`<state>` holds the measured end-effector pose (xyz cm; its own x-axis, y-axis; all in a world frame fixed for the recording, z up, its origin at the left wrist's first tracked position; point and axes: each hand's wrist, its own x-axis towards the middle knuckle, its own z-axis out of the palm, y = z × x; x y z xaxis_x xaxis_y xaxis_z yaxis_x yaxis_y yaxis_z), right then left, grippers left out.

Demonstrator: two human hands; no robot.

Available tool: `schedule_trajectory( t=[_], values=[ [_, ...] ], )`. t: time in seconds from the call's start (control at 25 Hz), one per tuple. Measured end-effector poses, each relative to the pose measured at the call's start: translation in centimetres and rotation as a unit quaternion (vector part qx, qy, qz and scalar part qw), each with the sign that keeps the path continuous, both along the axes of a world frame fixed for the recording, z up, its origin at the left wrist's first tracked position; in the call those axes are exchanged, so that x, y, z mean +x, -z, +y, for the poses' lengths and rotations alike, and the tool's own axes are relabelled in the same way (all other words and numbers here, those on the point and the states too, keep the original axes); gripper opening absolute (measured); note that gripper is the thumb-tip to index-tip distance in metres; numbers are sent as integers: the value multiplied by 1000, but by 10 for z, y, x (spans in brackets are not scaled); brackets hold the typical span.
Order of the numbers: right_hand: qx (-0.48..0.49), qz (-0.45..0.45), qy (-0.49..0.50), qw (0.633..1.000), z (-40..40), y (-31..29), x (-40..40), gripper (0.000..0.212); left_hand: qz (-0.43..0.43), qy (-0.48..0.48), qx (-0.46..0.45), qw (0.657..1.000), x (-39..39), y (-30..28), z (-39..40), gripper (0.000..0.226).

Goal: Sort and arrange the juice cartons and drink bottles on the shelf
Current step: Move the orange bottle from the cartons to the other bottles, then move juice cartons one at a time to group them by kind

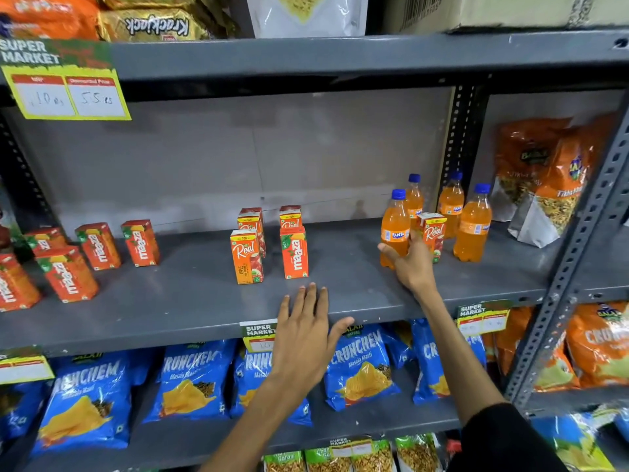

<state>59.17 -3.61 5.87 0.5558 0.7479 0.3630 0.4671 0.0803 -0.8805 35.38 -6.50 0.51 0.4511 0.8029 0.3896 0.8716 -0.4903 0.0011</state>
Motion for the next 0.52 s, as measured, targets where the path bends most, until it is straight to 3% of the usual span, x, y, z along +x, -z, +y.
schedule_trajectory(
  t=[0.2,0.32,0.52],
  values=[
    [-68,-19,15,997,-26,4,-11,58,-5,14,15,1000,-4,0,3,81],
    [-51,-50,38,997,-52,14,-46,55,-21,28,25,999,-12,-2,5,80],
    [-44,2,-45,998,-35,26,-111,69,-50,14,23,998,-38,-4,4,87]
  ],
)
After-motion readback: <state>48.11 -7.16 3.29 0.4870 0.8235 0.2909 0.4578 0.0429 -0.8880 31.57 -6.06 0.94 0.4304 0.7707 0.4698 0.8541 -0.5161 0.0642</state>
